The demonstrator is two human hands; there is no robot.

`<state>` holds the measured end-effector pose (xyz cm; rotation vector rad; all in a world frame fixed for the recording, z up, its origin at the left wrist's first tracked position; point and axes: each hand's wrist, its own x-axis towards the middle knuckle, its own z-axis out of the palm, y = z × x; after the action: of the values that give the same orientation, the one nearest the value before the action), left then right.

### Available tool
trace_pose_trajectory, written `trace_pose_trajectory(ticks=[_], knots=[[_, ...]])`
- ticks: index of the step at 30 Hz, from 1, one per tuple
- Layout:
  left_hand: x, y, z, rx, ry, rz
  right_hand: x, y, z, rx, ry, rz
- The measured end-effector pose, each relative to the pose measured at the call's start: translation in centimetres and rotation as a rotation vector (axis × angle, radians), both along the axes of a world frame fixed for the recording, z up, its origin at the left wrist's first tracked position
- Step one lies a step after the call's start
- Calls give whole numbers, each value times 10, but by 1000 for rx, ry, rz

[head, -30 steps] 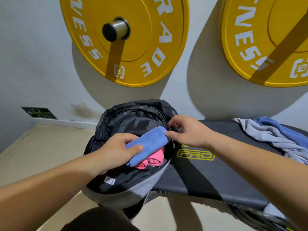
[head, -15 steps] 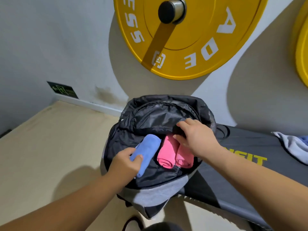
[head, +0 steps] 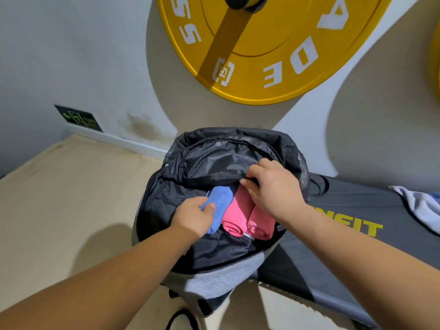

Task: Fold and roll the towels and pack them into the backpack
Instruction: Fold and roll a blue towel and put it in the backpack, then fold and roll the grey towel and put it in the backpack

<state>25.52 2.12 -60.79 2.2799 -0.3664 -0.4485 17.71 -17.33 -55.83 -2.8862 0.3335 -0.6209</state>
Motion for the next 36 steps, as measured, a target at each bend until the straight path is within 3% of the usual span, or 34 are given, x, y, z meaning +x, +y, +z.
trace_pose_trajectory(ticks=[5, 12, 24, 30, 36], knots=[[-1, 9, 15, 219, -114, -77, -24, -4, 9, 2, 115, 107], [-47, -39, 80, 163, -436, -292, -79, -34, 42, 36, 137, 20], [-214, -224, 121, 277, -348, -785, -283, -183, 21, 75, 367, -473], [-255, -231, 71, 252, -383, -903, -368, -242, -11, 316, 338, -912], [-237, -229, 58, 263, -457, -945, -402, -263, -30, 538, 349, -1022]])
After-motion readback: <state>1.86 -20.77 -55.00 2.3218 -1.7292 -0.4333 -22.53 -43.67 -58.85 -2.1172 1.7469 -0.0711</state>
